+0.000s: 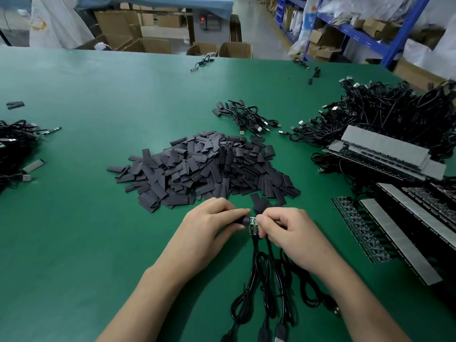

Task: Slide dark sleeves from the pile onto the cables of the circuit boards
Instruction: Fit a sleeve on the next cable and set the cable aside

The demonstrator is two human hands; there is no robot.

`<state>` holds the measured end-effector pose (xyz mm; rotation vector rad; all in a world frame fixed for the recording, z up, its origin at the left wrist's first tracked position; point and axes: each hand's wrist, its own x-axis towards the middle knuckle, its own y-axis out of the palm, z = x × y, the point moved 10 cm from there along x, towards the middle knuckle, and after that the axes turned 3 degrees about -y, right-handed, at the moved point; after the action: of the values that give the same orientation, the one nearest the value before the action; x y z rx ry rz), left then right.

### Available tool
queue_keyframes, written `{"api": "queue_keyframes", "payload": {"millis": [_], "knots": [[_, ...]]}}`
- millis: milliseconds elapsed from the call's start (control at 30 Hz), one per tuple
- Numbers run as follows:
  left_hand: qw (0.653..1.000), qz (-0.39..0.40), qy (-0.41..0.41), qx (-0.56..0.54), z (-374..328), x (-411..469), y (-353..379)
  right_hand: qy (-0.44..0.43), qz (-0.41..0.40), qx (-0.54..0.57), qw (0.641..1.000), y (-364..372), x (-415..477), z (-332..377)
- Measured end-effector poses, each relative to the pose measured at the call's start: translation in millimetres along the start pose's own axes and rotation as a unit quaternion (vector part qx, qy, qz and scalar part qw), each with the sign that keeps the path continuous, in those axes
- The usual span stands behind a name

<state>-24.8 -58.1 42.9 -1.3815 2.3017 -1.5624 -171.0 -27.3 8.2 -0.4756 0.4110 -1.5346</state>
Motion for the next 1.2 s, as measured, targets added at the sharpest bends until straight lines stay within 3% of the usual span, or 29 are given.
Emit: {"api": "queue_keyframes", "payload": {"millis": [300,667,1200], "knots": [[1.000,0.012,-0.002,-0.016,-3.2,-1.5,4.3,0.012,0.037,0.022,0.999,10.7,-0.9,-1.9],[0.997,-0.031,-0.046,-0.048,13.3,-1.8,-5.2,0.008,0.043,0.026,0.999,-5.6,0.3,-6.8],[0.997,-0.022,0.064,-0.028,-13.4,-3.0,-4.5,0.010,0.091,0.125,0.988,10.4,-1.7,-6.0]]}}
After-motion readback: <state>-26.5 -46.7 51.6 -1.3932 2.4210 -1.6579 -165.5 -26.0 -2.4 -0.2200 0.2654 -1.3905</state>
